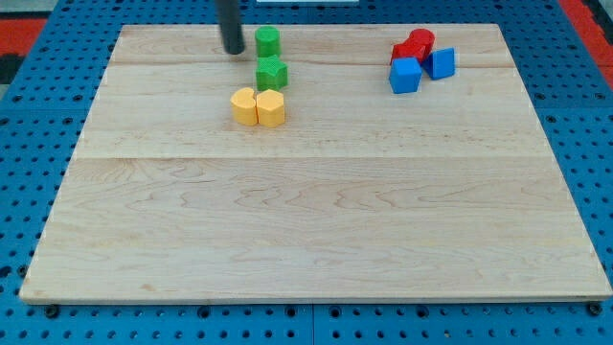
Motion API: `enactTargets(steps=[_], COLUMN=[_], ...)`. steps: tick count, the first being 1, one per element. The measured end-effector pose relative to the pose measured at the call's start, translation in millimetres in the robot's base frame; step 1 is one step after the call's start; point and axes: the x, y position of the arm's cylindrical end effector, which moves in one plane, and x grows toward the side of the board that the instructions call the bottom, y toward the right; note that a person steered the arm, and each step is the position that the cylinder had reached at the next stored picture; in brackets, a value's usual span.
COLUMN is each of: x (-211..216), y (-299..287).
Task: Move the green star slightly to the down
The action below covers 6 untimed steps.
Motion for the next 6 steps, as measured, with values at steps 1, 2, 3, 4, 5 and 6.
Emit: enactTargets(steps=[1,2,3,4,5,6], x=[-14.1,30.6,40.5,24.3,9.9,15.0], y=[74.0,40.3,31.6,62.5,112.1,119.9])
